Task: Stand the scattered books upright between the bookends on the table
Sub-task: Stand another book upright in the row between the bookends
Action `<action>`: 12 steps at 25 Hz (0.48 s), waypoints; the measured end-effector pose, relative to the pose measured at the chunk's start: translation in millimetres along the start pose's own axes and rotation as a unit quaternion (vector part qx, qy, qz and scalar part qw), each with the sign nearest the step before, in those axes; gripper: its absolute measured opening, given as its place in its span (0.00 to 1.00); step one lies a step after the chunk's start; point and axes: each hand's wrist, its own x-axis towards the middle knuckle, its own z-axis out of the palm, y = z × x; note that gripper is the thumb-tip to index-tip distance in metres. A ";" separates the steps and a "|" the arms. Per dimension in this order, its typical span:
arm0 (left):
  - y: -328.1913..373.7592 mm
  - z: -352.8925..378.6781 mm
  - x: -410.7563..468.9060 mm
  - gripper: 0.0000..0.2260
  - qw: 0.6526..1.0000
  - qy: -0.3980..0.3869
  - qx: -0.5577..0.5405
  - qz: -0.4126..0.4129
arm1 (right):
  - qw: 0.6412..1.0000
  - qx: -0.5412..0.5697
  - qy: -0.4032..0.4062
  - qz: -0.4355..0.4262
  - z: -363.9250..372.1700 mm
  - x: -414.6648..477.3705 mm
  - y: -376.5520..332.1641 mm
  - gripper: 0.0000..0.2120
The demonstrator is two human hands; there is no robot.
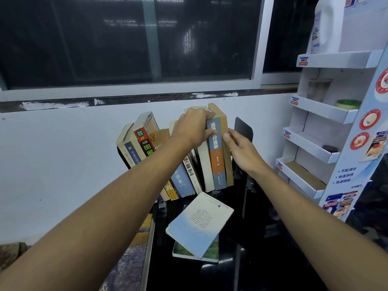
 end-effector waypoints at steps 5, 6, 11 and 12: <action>-0.6 0.9 -0.1 0.20 1.000 -0.002 0.005 0.000 | 1.000 0.008 -0.004 -0.006 4.0 -1.4 5.5 0.18; -0.4 1.5 -0.3 0.20 1.000 -0.002 0.003 -0.002 | 1.000 0.007 -0.002 -0.007 4.6 -1.4 6.9 0.18; -0.1 1.9 0.2 0.20 1.000 -0.005 -0.003 -0.003 | 1.000 -0.001 -0.001 -0.007 4.3 -2.5 8.2 0.18; 0.2 2.1 0.1 0.20 1.000 -0.005 -0.004 -0.005 | 1.000 -0.002 -0.001 -0.006 4.4 -3.1 7.7 0.18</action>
